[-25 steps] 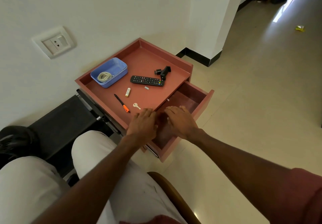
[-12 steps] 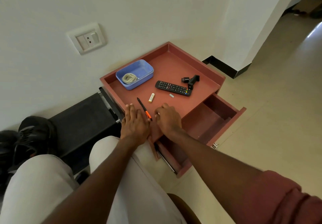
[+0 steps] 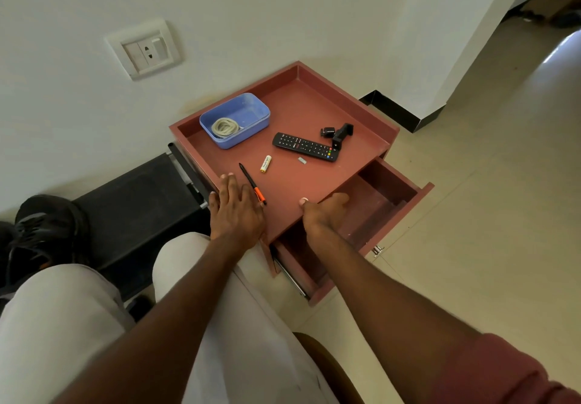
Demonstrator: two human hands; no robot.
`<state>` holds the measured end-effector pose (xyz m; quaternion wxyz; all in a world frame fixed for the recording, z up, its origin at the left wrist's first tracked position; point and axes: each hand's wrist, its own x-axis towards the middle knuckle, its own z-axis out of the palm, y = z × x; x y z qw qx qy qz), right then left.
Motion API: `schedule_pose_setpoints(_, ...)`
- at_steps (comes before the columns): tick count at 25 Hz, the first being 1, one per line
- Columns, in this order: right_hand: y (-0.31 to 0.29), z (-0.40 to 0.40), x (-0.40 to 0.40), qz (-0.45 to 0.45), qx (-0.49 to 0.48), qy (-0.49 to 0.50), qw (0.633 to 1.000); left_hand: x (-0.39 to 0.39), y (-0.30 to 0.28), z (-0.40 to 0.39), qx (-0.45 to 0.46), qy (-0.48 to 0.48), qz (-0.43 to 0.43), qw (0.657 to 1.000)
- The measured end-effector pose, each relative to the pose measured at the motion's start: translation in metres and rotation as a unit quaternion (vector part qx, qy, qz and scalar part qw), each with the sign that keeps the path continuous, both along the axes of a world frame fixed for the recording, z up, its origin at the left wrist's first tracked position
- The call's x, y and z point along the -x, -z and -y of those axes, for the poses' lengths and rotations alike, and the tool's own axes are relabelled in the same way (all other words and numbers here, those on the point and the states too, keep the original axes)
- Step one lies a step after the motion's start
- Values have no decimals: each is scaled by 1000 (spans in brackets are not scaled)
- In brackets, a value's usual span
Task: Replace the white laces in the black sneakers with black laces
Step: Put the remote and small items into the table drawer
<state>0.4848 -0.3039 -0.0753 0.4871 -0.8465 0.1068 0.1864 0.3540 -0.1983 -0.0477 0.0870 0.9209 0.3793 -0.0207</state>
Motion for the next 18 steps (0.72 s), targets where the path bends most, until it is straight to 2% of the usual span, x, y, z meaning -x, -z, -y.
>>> schedule_pose_setpoints(3, 11, 17, -8, -97, -143, 50, 984, -4, 2, 2, -26, 45, -6, 999)
schedule_pose_setpoints(5, 15, 31, -9, -101, -147, 41, 983, -8, 3, 3, -21, 63, 1, 998)
schedule_pose_setpoints(8, 31, 46, -5, -94, -25, -50, 994, -10, 4, 4, -10, 58, 16, 998)
schedule_pose_setpoints(12, 46, 40, -5, -101, 149, -213, 960, -10, 8, 2, -8, 58, 19, 998)
schedule_pose_setpoints(15, 49, 27, -6, -89, 210, -283, 931, -11, 10, 0, -11, 60, 16, 998)
schedule_pose_setpoints(18, 60, 24, 0, -84, 258, -313, 910, -11, 11, -1, -14, 61, 7, 998)
